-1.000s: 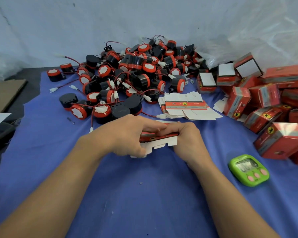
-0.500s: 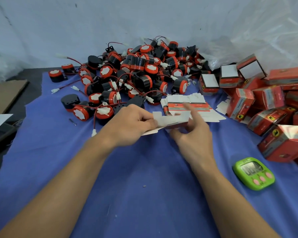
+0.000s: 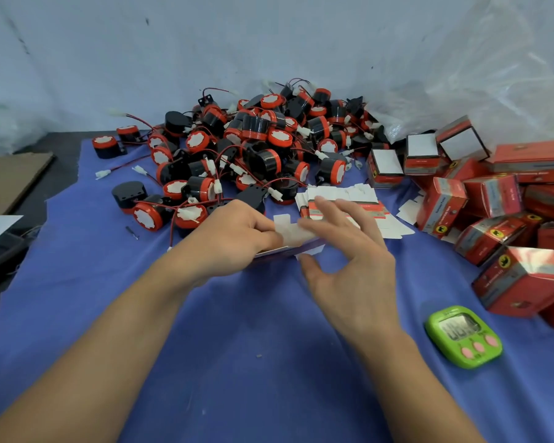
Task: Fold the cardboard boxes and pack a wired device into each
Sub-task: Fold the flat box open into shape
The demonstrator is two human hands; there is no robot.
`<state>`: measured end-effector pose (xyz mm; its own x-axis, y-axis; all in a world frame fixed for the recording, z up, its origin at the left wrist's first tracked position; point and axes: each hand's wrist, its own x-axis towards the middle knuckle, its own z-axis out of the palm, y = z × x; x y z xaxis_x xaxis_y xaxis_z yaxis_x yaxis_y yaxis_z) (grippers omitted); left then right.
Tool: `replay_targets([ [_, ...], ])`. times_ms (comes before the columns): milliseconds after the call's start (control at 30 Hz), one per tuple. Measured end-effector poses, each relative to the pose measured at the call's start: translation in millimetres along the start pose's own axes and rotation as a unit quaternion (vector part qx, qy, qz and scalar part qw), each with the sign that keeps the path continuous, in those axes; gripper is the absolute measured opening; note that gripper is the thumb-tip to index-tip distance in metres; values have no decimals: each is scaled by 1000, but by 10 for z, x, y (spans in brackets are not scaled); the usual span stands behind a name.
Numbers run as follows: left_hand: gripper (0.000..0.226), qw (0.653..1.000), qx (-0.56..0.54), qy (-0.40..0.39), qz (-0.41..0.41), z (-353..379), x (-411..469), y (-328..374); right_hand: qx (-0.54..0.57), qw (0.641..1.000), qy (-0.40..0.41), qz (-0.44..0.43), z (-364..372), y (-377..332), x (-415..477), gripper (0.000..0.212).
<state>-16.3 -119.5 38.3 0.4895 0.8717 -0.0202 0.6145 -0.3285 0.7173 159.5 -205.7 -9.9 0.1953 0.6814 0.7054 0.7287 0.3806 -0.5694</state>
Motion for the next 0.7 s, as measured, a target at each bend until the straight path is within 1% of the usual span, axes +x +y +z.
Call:
replay_targets([
  [33,33,1000,-2,-8,2,-41,-8,-3,10,1000,9,13,-9,-2,6,60],
  [67,31,1000,-9,-23,7,-80,-17,-7,24,999,14,44,-18,-17,17,71],
  [100,28,999,-17,-43,16,-116,-31,-6,55,994,8,92,-22,-27,33,75],
  [133,24,997,-22,-64,28,-149,-48,2,113,983,-8,144,-27,-23,59,72],
  [167,23,996,-20,-81,41,-182,-60,6,197,961,-37,190,-31,6,82,67],
  [233,25,993,14,-100,59,-237,-65,4,341,894,-128,262,-53,75,93,60],
  [267,24,992,38,-102,60,-257,-65,0,369,867,-179,282,-67,90,99,58],
  [300,21,992,57,-92,57,-272,-64,-6,370,855,-219,290,-74,98,108,57],
  [367,9,996,74,-28,32,-295,-64,-21,348,861,-259,266,-77,102,96,52],
  [400,6,996,85,15,11,-299,-77,-17,346,868,-248,256,-76,82,86,48],
  [433,10,995,91,44,-6,-295,-86,-16,344,877,-220,253,-80,51,78,42],
  [467,11,996,74,53,-18,-288,-86,-11,338,888,-189,249,-79,28,67,35],
  [533,13,998,-35,43,-35,-219,-86,26,326,899,-147,253,-60,-2,34,23],
  [567,20,993,-88,51,-51,-157,-79,46,307,903,-130,270,-38,-9,27,17],
  [600,30,987,-120,85,-64,-80,-65,63,280,909,-106,291,-17,-5,22,17],
  [633,38,979,-126,143,-74,2,-49,76,259,914,-69,305,1,6,25,20],
  [700,42,945,-141,282,-87,168,-43,142,229,927,35,296,28,36,20,28],
])
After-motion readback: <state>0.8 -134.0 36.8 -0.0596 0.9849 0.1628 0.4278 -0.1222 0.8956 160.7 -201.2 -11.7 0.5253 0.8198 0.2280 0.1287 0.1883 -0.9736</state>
